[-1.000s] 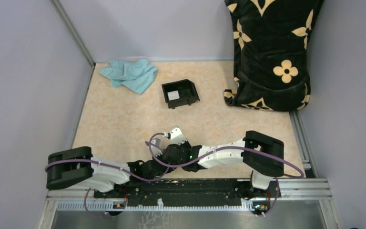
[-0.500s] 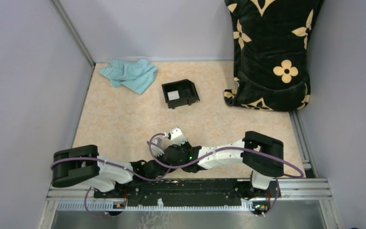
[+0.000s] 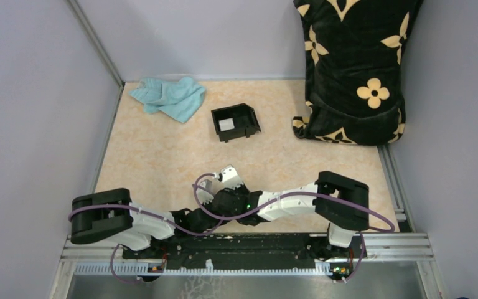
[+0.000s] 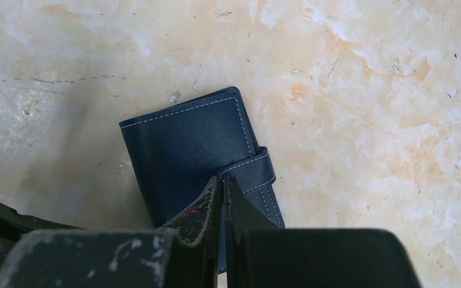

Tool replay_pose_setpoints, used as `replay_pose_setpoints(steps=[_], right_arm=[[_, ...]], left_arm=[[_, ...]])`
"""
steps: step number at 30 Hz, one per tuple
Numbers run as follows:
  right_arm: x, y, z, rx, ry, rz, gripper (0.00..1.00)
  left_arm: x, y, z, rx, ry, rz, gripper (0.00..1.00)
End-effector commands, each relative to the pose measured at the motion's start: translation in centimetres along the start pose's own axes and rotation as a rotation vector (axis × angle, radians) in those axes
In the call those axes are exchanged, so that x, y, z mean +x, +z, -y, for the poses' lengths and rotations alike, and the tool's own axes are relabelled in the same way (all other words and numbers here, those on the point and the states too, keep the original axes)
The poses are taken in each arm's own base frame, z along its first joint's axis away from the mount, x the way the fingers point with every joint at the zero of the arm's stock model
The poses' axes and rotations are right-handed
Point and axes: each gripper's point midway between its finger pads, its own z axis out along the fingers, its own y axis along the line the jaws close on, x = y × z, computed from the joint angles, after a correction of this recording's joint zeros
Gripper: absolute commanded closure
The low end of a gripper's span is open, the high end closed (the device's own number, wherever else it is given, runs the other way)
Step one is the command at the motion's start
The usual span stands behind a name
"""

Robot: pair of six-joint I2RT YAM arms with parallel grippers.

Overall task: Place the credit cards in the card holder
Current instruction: Close the card holder at the center of the board.

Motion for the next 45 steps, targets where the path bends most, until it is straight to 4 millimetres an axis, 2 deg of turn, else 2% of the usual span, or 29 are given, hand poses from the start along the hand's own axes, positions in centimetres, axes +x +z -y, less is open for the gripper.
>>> replay_pose_setpoints(steps=[1, 14, 19, 21, 26, 35, 39, 45], right_arm=[[5.5, 0.0, -3.5, -0.132, -0.046, -0.172, 0.98], [7.1, 1.1, -3.5, -0.15, -0.064, -0.247, 0.99], [7.9, 1.4, -3.2, -0.148, -0.068, -0.277, 0.99], [8.2, 1.6, -3.1, -0.144, -0.07, -0.285, 0.99], [8.5, 1.7, -2.9, -0.132, -0.074, -0.294, 0.99], [8.3, 1.8, -2.7, -0.124, -0.079, -0.296, 0.99], [8.0, 1.8, -2.9, -0.127, -0.083, -0.295, 0.99], [7.8, 1.7, -3.0, -0.13, -0.09, -0.297, 0.99]], left_arm=[[0.2, 0.1, -4.1, -0.134, 0.096, -0.01, 0.78], [0.1, -0.4, -5.7, -0.17, 0.077, -0.009, 0.77], [-0.8, -0.9, -6.1, -0.208, 0.079, 0.018, 0.64], [-1.3, -1.2, -5.6, -0.208, 0.082, 0.033, 0.6], [-2.2, -1.7, -5.3, -0.221, 0.086, 0.058, 0.54], [-3.8, -3.4, -7.8, -0.317, 0.023, 0.126, 0.57], [-4.3, -3.3, -8.2, -0.333, 0.031, 0.155, 0.63], [-3.7, -2.8, -8.7, -0.36, 0.045, 0.144, 0.68]])
